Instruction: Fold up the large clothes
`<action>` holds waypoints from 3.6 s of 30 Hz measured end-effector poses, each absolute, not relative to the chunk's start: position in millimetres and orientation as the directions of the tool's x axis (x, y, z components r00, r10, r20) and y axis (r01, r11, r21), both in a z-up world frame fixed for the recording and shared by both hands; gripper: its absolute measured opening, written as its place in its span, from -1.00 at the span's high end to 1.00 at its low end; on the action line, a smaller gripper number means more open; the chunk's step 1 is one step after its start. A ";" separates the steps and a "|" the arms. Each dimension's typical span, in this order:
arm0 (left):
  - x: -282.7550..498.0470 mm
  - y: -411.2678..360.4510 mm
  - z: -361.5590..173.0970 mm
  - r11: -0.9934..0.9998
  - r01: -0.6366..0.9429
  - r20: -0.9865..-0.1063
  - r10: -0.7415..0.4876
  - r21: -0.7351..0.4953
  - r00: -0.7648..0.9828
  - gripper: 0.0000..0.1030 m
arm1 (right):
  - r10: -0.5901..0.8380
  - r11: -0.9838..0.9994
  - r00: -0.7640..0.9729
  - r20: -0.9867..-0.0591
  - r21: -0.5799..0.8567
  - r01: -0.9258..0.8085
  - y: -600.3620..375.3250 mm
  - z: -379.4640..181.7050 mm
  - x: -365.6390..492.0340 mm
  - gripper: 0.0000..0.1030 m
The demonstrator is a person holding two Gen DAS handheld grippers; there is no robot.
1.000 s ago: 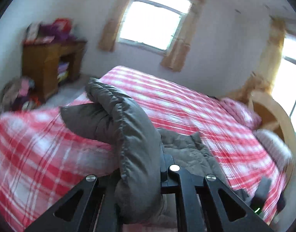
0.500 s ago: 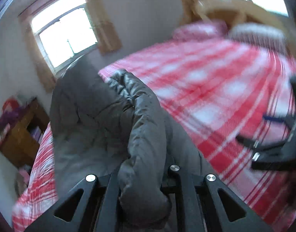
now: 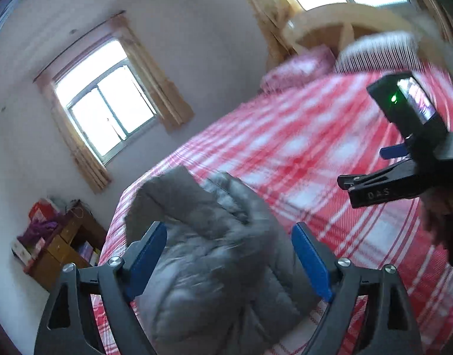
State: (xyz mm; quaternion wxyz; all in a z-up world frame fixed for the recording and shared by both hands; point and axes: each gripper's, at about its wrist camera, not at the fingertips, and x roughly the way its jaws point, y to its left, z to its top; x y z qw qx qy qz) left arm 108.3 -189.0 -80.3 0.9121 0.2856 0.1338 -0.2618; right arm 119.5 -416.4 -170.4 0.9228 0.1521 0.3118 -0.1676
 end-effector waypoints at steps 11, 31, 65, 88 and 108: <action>257.8 -64.1 -84.0 0.965 0.195 -0.503 -0.083 0.175 0.860 -0.84 | 0.004 0.957 0.843 -0.538 0.248 0.153 -360.6 -60.9 187.8 -1.00; 331.4 -131.5 -127.0 0.941 0.296 -0.562 -0.158 0.163 0.812 -0.84 | 0.181 0.909 0.716 -0.674 0.392 0.139 -327.8 -134.6 263.8 0.79; 388.1 -151.8 -172.2 0.986 0.164 -0.670 -0.100 0.034 0.736 -0.98 | -0.117 0.944 0.748 -0.653 0.161 0.288 -317.6 -172.3 296.4 0.28; 403.7 -159.8 -190.8 0.986 0.148 -0.718 -0.050 0.074 0.694 -0.98 | -0.120 0.939 0.712 -0.692 0.155 0.308 -316.6 -192.0 313.1 0.28; 405.8 -164.2 -196.9 0.983 0.147 -0.731 -0.020 0.111 0.682 -0.99 | -0.168 0.942 0.682 -0.711 0.088 0.324 -305.8 -195.2 317.6 0.28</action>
